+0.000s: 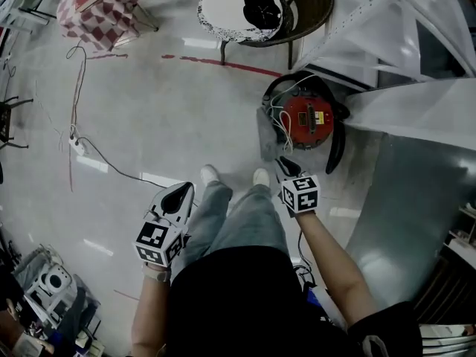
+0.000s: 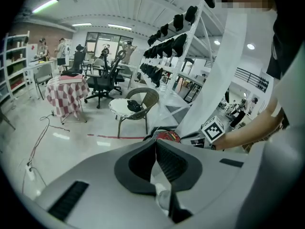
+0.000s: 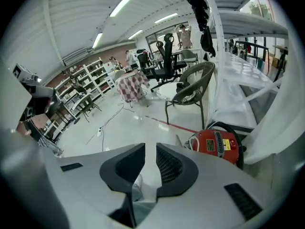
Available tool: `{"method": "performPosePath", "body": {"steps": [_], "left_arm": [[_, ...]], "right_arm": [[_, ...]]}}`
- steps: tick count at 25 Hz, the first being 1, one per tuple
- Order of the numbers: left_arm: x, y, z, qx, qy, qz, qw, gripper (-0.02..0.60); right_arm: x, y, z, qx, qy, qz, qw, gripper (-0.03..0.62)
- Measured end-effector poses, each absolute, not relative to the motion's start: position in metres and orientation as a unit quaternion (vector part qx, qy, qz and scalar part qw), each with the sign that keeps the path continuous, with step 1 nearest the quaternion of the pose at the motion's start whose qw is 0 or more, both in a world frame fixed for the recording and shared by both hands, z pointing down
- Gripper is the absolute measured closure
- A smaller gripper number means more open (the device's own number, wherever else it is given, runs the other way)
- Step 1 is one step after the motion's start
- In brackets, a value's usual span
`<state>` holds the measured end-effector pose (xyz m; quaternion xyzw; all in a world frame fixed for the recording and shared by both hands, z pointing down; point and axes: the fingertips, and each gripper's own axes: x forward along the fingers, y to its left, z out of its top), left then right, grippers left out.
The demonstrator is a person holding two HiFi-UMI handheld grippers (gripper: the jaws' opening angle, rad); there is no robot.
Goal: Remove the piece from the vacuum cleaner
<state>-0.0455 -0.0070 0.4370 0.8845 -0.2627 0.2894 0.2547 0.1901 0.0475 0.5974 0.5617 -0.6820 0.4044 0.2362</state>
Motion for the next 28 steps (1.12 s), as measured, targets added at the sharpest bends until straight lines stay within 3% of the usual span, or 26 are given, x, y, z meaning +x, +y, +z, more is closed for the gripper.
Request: {"method": "performPosePath", "body": {"steps": [28], "left_arm": [[-0.099,0.049,0.558,0.779,-0.375,0.343,0.368,0.563]], "right_arm": [[0.257,0.002,0.868,0.541,-0.613,0.467,0.338,0.353]]}}
